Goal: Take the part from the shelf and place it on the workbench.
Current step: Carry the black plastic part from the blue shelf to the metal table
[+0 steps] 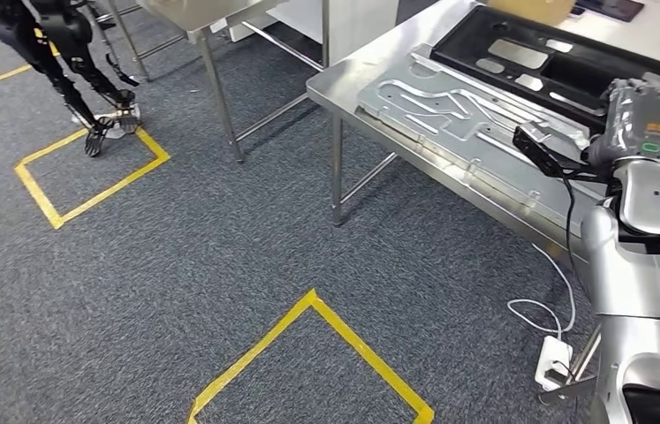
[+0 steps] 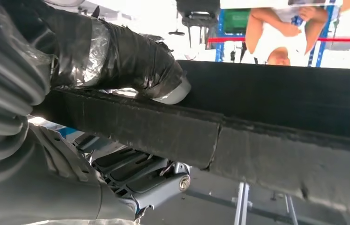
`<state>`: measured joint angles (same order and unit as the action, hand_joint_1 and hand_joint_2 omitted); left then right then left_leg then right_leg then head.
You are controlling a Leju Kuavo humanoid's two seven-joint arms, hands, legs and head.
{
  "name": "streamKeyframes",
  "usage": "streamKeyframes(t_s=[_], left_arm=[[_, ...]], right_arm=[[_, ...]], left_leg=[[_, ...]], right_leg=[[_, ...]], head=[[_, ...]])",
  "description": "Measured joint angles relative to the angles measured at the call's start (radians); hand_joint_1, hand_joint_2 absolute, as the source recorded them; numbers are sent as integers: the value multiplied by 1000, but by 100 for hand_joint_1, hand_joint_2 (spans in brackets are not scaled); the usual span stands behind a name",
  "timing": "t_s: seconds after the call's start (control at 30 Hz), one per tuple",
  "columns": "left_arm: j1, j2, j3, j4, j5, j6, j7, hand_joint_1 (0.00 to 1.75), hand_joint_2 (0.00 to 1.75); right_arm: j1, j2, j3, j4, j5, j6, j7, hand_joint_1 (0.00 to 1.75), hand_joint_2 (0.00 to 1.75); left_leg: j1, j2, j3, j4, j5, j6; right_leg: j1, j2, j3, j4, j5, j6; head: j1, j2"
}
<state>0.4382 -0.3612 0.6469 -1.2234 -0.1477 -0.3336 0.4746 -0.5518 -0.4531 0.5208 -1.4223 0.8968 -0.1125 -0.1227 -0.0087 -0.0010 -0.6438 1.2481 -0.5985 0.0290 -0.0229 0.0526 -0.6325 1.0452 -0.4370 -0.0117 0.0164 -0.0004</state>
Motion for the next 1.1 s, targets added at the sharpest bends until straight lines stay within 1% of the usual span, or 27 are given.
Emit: streamKeyframes(t_s=[0.07, 0.1, 0.13, 0.2, 0.23, 0.27, 0.3, 0.37, 0.4, 0.43, 0.47, 0.5, 0.53, 0.57, 0.6, 0.63, 0.67, 0.73, 0.77, 0.8, 0.87, 0.9, 0.93, 0.97, 1.0, 1.03, 1.1], left_arm=[[0, 0, 4, 0, 1, -1, -1, 0, 175], [0, 0, 8, 0, 1, -1, -2, 0, 175], [1, 1, 11, 0, 2, -1, -2, 0, 175], [0, 1, 15, 0, 2, -3, -2, 0, 175], [-2, 1, 16, 0, 0, -7, -2, 0, 175], [-4, 1, 18, 0, -5, -13, -2, 0, 175], [-6, 0, 20, 0, -11, -20, -2, 0, 175], [-7, 0, 26, 0, -21, -31, -1, 0, 175], [-8, 0, 30, 0, -24, -33, -1, 0, 175], [-8, 0, 32, 0, -26, -35, 0, 0, 175], [-9, 0, 34, 0, -28, -35, 0, 0, 175], [-10, 0, 35, 1, -29, -35, 0, 0, 175], [-11, 0, 35, 1, -31, -36, 1, 0, 175], [-13, 0, 37, 1, -34, -39, 0, 0, 175], [-14, 0, 41, 1, -40, -44, -1, 0, 175], [-16, 0, 45, 2, -49, -51, -4, 0, 175], [-19, 0, 52, 3, -63, -61, -8, 0, 175], [-32, 0, 68, 7, -96, -84, -24, 0, 175], [-41, 0, 79, 11, -117, -98, -34, 0, 175], [-50, 0, 92, 16, -138, -112, -47, 0, 175], [-68, 0, 120, 30, -175, -134, -69, 0, 175], [-75, 0, 134, 38, -188, -140, -78, 0, 175], [-81, 0, 146, 46, -197, -143, -84, 0, 175], [-85, 0, 157, 52, -204, -145, -88, 0, 175], [-89, 0, 165, 57, -208, -146, -93, 0, 175], [-93, 0, 172, 61, -211, -146, -96, 0, 175], [-97, 0, 188, 66, -213, -148, -100, 0, 175]], right_arm=[[-3, 9, 7, 2, 1, 3, 0, 175, 175], [-4, 13, 11, 3, 1, 4, 1, 175, 175], [-6, 18, 14, 3, 1, 5, 2, 175, 175], [-7, 26, 20, 5, 0, 8, 3, 175, 175], [-7, 29, 21, 6, -1, 11, 2, 175, 175], [-11, 33, 25, 7, -3, 15, 1, 175, 175], [-17, 37, 30, 9, -4, 20, 0, 175, 175], [-31, 49, 45, 13, -6, 28, 1, 175, 175], [-33, 56, 51, 16, -6, 31, 1, 175, 175], [-34, 61, 56, 18, -6, 33, 1, 175, 175], [-34, 65, 59, 21, -6, 35, 1, 175, 175], [-35, 69, 61, 23, -6, 36, 1, 175, 175], [-37, 72, 61, 24, -6, 36, 1, 175, 175], [-42, 76, 62, 25, -6, 36, 1, 175, 175], [-47, 80, 63, 26, -6, 37, 1, 175, 175], [-53, 86, 66, 27, -5, 38, 1, 175, 175], [-59, 93, 70, 29, -4, 39, 1, 175, 175], [-70, 113, 83, 34, -3, 43, 0, 175, 175], [-78, 125, 93, 37, -3, 45, 0, 175, 175], [-88, 139, 104, 38, -4, 49, 1, 175, 175], [-108, 167, 133, 41, -8, 55, 2, 175, 175], [-115, 177, 149, 43, -11, 58, 2, 175, 175], [-118, 185, 163, 44, -13, 59, 2, 175, 175], [-120, 191, 175, 46, -15, 60, 2, 175, 175], [-121, 196, 183, 47, -17, 60, 2, 175, 175], [-123, 200, 188, 49, -19, 60, 2, 175, 175], [-129, 208, 196, 50, -22, 61, 3, 175, 175]], left_leg=[[-2, -40, 67, -138, 66, 17], [-4, -56, 91, -190, 84, 23], [-6, -66, 104, -218, 91, 26], [-8, -51, 109, -232, 97, 28], [-7, -39, 112, -242, 104, 29], [-4, -28, 116, -255, 114, 33], [-1, -15, 117, -267, 123, 36], [0, 10, 114, -275, 131, 41], [0, 22, 111, -273, 131, 41], [1, 34, 108, -270, 130, 40], [2, 44, 105, -265, 128, 37], [3, 54, 102, -260, 125, 34], [5, 63, 100, -252, 121, 28], [3, 71, 98, -244, 115, 22], [2, 79, 96, -235, 108, 15], [-1, 87, 95, -229, 103, 8], [-3, 95, 96, -227, 100, 3], [-2, 109, 98, -224, 93, -7], [1, 99, 95, -213, 81, -13], [4, 78, 84, -186, 60, -18], [8, 27, 33, -75, -3, -26], [9, 15, 1, -8, -30, -26], [9, 10, -24, 40, -41, -25], [9, 7, -35, 56, -33, -21], [9, 4, -26, 30, -6, -16], [9, -7, -2, -29, 34, -9], [8, -55, 53, -158, 92, 6]], right_leg=[[1, 21, -2, 2, 3, 4], [0, 31, -3, 2, 6, 8], [-2, 40, -5, 1, 9, 13], [-6, 59, -9, -5, 17, 27], [-6, 58, -12, -5, 18, 32], [-4, 43, -19, 5, 8, 35], [-1, 20, -34, 35, -13, 38], [0, -30, -83, 145, -80, 40], [-2, -40, -107, 205, -105, 43], [-5, -46, -121, 241, -114, 47], [-8, -51, -116, 243, -105, 51], [-11, -58, -92, 205, -82, 56], [-13, -73, -53, 139, -53, 59], [-11, -92, -17, 77, -33, 59], [-8, -104, 8, 30, -22, 55], [-5, -111, 18, 8, -20, 49], [-2, -106, 17, 6, -23, 41], [-3, -82, 13, 5, -19, 27], [-5, -71, 12, 3, -15, 20], [-6, -61, 10, 1, -12, 13], [-5, -41, 5, 0, -6, 3], [-4, -30, 2, 0, -5, 0], [-2, -18, 1, 1, -4, -1], [0, -7, 0, 2, -3, -2], [3, 4, 0, 3, -3, -2], [4, 14, -1, 5, -3, -2], [4, 33, -2, 6, -1, 1]], head=[[0, 0], [0, 0], [0, 0], [0, 0], [0, 0], [2, 0], [3, 0], [5, 0], [5, 0], [5, 0], [5, 0], [5, 0], [5, 0], [5, 0], [5, 0], [5, 0], [4, 0], [4, 0], [4, 0], [4, 0], [4, 0], [4, 0], [4, 0], [4, 0], [4, 0], [4, 0], [4, 0]])
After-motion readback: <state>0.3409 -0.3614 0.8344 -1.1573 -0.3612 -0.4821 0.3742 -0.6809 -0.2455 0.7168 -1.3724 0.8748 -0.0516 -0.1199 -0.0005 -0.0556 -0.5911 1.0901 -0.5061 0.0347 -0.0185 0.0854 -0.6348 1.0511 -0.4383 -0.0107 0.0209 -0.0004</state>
